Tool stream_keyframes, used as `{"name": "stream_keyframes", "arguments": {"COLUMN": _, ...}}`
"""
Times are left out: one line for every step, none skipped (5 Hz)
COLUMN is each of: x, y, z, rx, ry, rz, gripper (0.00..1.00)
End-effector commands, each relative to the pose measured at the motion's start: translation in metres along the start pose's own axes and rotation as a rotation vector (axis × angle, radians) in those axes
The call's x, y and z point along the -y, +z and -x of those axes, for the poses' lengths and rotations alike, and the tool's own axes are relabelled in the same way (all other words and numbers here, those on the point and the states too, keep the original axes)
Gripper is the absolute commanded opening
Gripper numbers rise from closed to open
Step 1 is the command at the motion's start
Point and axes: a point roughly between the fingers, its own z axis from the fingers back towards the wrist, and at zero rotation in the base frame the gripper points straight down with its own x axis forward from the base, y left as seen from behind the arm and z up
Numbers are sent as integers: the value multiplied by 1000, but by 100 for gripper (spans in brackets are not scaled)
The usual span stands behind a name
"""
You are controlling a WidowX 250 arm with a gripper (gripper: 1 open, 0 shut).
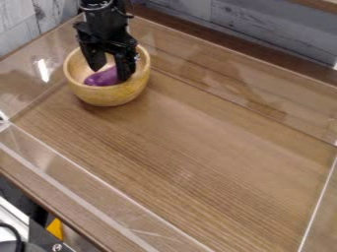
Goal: Put the purple eggplant in the brown bowl
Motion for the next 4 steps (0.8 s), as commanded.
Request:
{"name": "stream_keyframes", "arguments": {"x": -9, "y": 17, "z": -8, "rx": 50, "ry": 17, "rz": -28, "gripper": 100}}
{"name": "stream_keyframes", "arguments": {"x": -10, "y": 18, "z": -7, "rx": 49, "ry": 24, "rz": -30, "gripper": 100}}
{"name": "stream_keyframes", "arguments": {"x": -11, "y": 19, "z": -6, "rx": 47, "ry": 31, "rz": -33, "gripper": 100}}
{"name": "stream_keyframes", "arguments": {"x": -12, "y": 19, "z": -6, "rx": 46, "ry": 38, "rz": -35, "gripper": 100}}
